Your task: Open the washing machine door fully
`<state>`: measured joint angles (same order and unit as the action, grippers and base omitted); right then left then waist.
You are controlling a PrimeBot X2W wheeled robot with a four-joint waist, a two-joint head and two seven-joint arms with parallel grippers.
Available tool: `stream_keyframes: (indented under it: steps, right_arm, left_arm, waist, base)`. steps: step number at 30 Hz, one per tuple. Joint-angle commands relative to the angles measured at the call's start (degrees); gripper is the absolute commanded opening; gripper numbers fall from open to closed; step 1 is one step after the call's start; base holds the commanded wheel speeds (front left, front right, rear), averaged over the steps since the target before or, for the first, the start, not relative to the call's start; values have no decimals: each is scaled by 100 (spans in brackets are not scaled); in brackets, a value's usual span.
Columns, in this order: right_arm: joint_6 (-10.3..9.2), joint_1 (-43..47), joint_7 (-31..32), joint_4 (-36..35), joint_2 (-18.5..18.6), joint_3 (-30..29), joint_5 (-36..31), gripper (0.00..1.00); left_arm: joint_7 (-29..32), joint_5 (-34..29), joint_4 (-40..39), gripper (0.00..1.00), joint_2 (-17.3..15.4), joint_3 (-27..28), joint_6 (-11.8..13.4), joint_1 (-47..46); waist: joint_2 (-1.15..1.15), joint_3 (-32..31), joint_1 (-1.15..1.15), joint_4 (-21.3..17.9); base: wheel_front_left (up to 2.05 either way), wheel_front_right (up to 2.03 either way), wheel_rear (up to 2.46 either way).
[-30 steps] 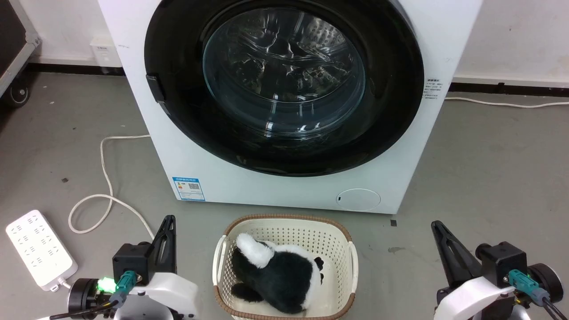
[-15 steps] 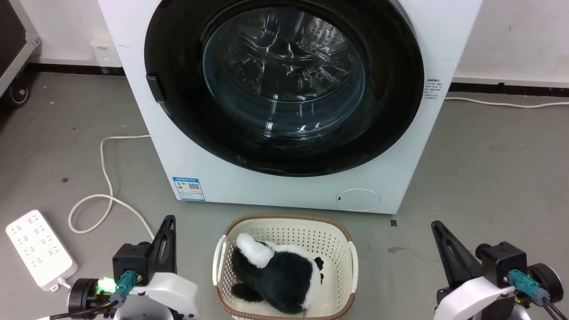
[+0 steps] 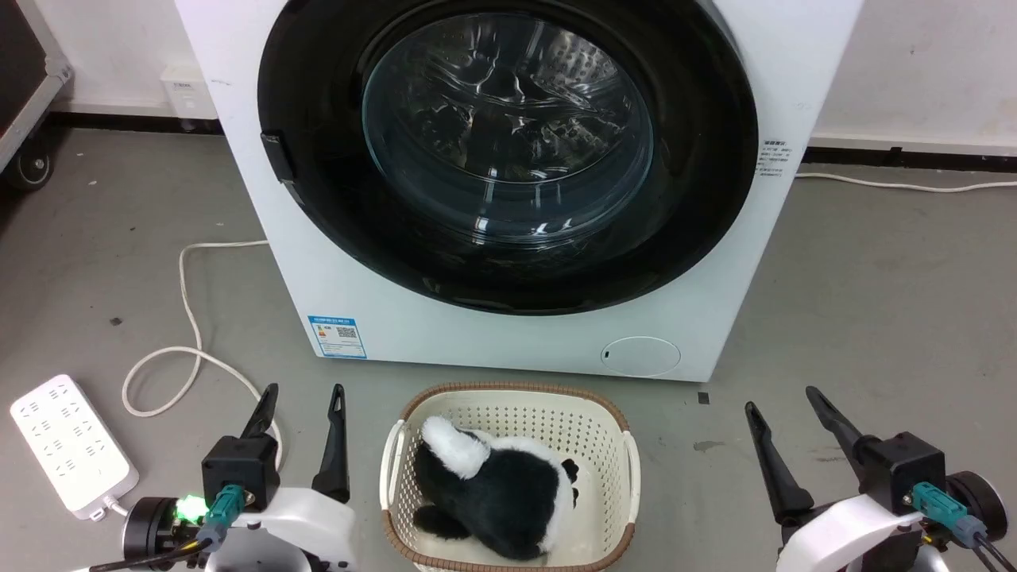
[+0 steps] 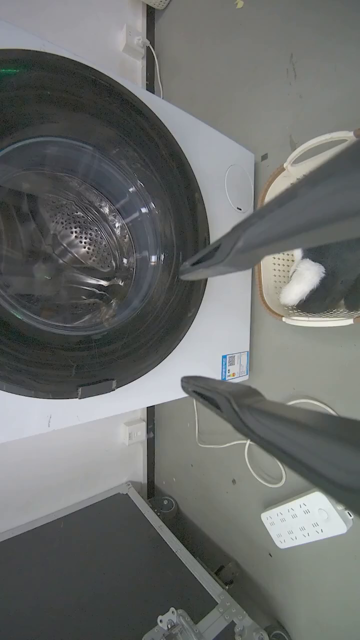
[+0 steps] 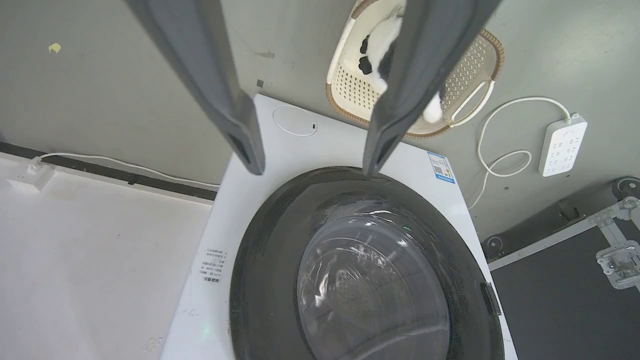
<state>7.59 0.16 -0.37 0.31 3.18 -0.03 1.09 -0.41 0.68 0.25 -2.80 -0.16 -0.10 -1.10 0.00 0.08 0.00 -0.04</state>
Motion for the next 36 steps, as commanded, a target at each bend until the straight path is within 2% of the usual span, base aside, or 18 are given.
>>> stream_keyframes:
  steps: [1, 22, 34, 35, 36]
  right_arm:
    - [-1, 13, -64, -2, -2, -28, 56, 100]
    - [-2, -199, -315, -42, 1, -151, 143, 100]
    - [-3, -853, -404, 16, 325, -221, 537, 100]
    - [-3, -913, -391, 18, 348, -239, 582, 44]
    - [-3, -977, -377, 26, 370, -263, 629, 0]
  left_arm:
    - [-53, 25, 1, 100, 0, -18, 23, 11]
    - [-304, 85, -79, 100, -2, -116, 53, -78]
    - [-460, 120, -167, 100, -3, -100, 48, -267]
    - [-472, 125, -174, 100, -3, -90, 47, -279]
    - [-484, 129, -181, 100, -3, -83, 46, -290]
  waist:
    - [0, 2, 0, 0]
    - [0, 307, 0, 23]
    - [0, 768, 0, 53]
    - [0, 801, 0, 52]
    - [0, 831, 0, 53]
  base:
    - [0, 0, 0]
    - [0, 0, 0]
    - [0, 0, 0]
    - [0, 0, 0]
    - [0, 0, 0]
